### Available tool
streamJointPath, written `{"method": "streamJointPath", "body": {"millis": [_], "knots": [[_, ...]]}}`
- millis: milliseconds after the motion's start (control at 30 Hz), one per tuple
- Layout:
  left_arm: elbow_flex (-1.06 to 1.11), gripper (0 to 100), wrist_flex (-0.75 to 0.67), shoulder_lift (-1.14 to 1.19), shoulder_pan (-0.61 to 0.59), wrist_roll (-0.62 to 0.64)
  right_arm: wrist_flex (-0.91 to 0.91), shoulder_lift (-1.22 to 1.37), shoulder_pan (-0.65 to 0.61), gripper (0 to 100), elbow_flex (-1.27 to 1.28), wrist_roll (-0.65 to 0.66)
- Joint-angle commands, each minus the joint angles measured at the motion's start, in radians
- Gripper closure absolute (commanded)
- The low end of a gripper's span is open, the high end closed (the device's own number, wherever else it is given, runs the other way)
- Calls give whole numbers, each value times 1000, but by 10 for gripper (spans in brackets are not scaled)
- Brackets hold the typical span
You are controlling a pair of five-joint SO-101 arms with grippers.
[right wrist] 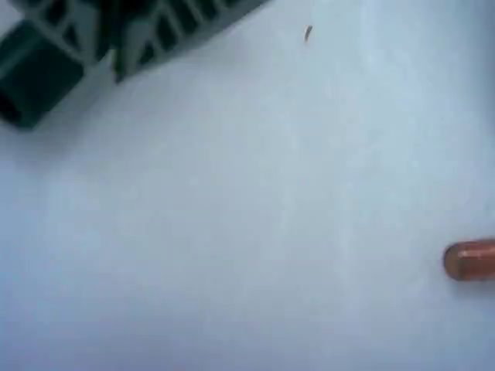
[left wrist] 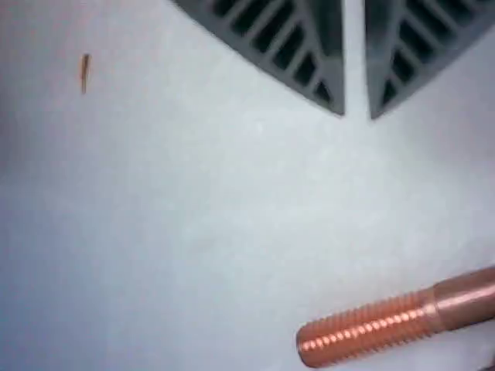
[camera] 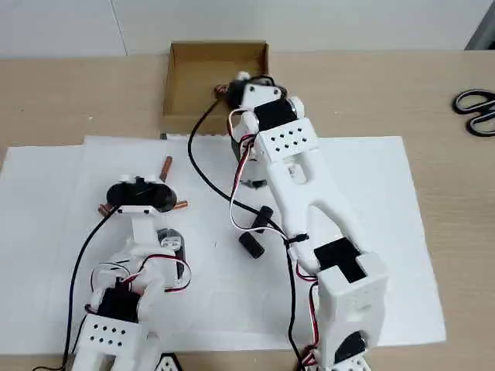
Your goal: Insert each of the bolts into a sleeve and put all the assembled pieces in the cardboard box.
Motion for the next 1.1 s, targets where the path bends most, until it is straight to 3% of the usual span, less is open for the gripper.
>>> {"method": "streamJointPath", "body": {"millis": [0,433,933,1067], "knots": [[-7,994,-23,-11,0,2,33,-64,-4,995,-46,-38],[-7,994,-23,-11,-2,2,38,-64,-94,995,92,-232],[-7,994,-23,-11,-3,2,38,-62,-91,988,137,-232],[-7,994,-23,-11,-3,2,38,-62,-91,904,193,-229]]}}
